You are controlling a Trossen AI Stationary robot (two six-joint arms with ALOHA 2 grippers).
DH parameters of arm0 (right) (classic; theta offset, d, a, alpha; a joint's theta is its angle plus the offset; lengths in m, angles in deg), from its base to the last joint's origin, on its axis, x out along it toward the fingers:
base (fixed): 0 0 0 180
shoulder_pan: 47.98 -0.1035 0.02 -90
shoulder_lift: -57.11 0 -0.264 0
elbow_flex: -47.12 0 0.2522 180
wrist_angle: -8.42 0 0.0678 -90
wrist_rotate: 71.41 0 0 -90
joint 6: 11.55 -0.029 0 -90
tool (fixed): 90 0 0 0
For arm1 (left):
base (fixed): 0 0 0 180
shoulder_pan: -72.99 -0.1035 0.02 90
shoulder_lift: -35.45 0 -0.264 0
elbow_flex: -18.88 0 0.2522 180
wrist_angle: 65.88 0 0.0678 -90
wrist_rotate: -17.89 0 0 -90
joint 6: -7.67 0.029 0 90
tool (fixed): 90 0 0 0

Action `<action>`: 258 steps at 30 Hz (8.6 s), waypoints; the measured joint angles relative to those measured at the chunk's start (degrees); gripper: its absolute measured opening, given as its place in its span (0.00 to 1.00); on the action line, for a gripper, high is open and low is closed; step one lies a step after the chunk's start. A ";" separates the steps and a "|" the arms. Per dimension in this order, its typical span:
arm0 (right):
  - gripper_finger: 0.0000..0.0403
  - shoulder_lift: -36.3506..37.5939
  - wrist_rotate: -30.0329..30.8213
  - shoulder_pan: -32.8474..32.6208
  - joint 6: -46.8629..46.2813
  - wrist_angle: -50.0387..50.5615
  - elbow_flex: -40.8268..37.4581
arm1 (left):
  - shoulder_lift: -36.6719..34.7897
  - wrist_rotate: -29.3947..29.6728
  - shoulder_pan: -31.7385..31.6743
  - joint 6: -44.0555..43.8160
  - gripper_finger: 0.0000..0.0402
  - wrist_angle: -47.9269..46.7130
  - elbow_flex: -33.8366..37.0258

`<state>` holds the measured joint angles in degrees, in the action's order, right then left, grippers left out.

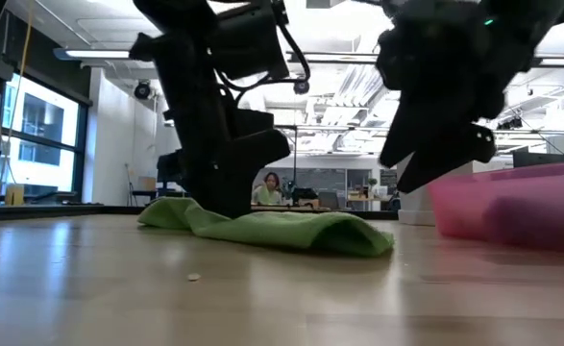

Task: Roll microfiber towels into tight, uniform cylinder then place into a basket
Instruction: Fold the green microfiber towel

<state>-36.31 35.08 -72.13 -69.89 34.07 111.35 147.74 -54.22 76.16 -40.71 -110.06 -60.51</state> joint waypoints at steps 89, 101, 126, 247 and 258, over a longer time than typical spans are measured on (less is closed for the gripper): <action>0.60 -3.74 -12.19 9.50 41.87 4.32 6.84 | 0.04 0.72 2.10 2.54 0.43 0.27 0.04; 0.60 -14.39 -14.00 9.84 41.88 18.69 16.79 | 0.04 0.77 2.15 2.52 0.43 0.38 0.07; 0.29 -17.62 -12.42 7.63 37.83 18.22 17.16 | 0.48 6.03 2.69 4.66 0.43 -2.52 -2.98; 0.00 -9.77 28.54 -5.93 99.39 64.60 74.23 | -21.46 14.62 22.17 55.06 0.43 43.45 -3.26; 0.00 -9.79 30.00 -5.14 97.30 64.02 74.23 | -21.44 17.95 23.68 51.12 0.43 35.39 -3.26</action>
<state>-46.10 65.09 -77.27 27.41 98.09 185.58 126.30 -36.27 99.84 10.41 -74.67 -63.77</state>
